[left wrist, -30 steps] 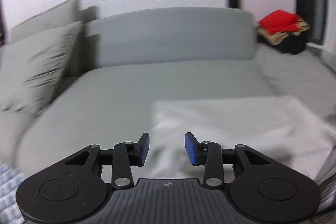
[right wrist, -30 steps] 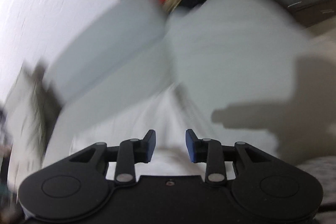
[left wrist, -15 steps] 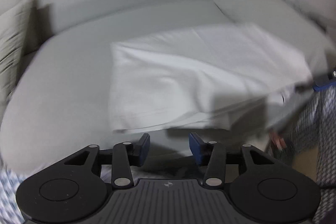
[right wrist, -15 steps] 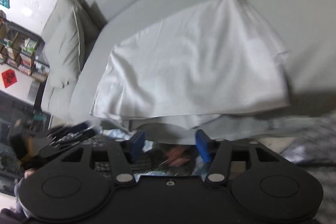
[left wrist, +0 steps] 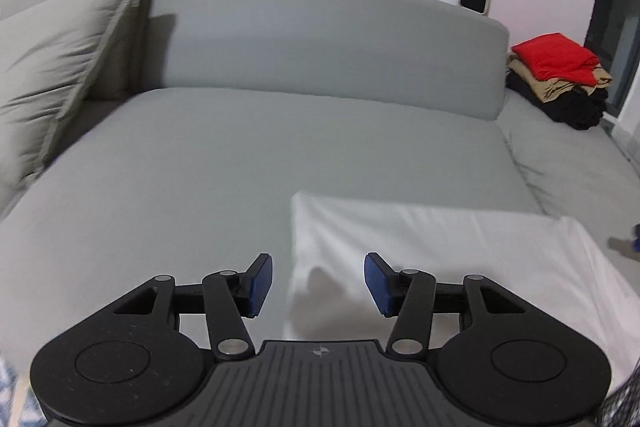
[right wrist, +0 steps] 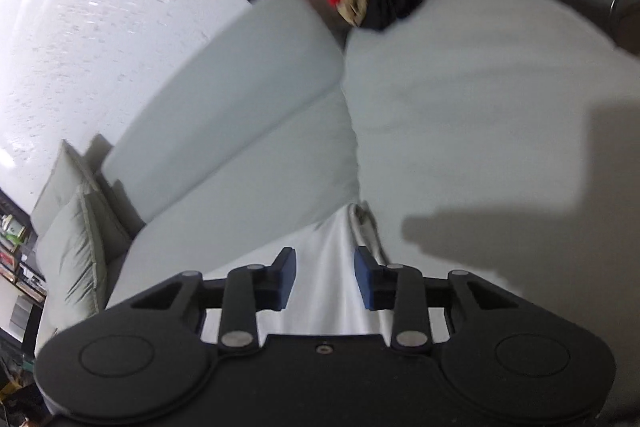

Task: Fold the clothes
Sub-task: 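Open both grippers and release the folded shirt, then pinch the folded shirt edge with the right gripper and straighten it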

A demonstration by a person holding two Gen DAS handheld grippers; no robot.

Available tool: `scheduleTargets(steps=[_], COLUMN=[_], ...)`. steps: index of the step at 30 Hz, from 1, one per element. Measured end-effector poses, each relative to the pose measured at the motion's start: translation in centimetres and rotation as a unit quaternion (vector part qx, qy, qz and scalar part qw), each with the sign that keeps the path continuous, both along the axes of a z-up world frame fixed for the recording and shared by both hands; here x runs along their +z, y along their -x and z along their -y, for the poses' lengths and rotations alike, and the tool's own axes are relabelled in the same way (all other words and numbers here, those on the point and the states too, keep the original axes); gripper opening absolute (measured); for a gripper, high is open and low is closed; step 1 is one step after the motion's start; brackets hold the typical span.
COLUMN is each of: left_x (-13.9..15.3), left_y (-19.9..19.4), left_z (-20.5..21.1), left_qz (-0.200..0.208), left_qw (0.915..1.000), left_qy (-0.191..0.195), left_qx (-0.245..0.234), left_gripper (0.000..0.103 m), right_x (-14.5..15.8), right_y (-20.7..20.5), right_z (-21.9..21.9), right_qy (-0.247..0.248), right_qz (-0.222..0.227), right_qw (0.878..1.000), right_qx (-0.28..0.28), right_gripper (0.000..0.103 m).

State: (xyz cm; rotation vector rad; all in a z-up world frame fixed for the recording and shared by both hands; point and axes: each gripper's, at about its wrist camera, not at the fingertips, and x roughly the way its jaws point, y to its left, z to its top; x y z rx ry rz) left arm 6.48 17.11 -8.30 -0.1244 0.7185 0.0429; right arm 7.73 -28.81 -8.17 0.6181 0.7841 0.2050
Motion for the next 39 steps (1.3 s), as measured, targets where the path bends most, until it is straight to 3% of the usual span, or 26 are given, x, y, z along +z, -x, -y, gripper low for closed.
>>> scheduleTargets(steps=[6,11,14,16,18,25,29,34,39], left_x=[-1.4,-1.6,-2.0,-2.1,-2.2,-2.4,-2.5,-2.6,-2.5], left_y=[-2.5,-2.9,-2.9,-2.9,-2.8,-2.6,-2.5,-2.4,-2.4], left_z=[0.1,1.3,2.0,2.5,2.8,3.3,3.3,3.1,2.9], left_qz=[-0.027,-0.023,-0.026,-0.029,-0.029,-0.031,-0.034,-0.036,-0.035], left_qw=[0.9985,0.9984,0.999,0.9993,0.9993,0.9993,0.9992,0.999,0.999], left_qy=[0.047,0.052,0.033,0.014,-0.001,-0.018,-0.023,-0.026,-0.026], left_qx=[0.011,-0.007,-0.016,-0.019,-0.022,-0.006,-0.002,0.002,0.009], left_gripper=[0.048,0.049,0.049,0.049,0.049,0.053,0.053,0.053,0.053], right_x=[-3.0,-4.5,-3.7,-2.6,-2.4,-4.0,-4.5,-3.8,-4.2], right_y=[-6.0,-8.2,-7.6,-6.4,-6.0,-6.0,-7.0,-6.7,-7.6], right_z=[0.1,-0.3,-1.0,-1.3,-1.7,-2.4,-2.9,-1.8,-2.1], right_qy=[-0.064,-0.057,0.0,0.061,0.087,0.051,0.043,0.018,0.027], right_qz=[-0.069,-0.112,-0.097,-0.055,-0.048,-0.082,-0.093,-0.071,-0.094], right_qw=[0.995,0.992,0.995,0.997,0.995,0.995,0.994,0.997,0.995], right_qx=[0.006,0.021,0.02,0.001,0.013,0.032,0.03,0.001,0.021], right_gripper=[0.034,0.037,0.035,0.02,0.015,0.021,0.021,0.021,0.016])
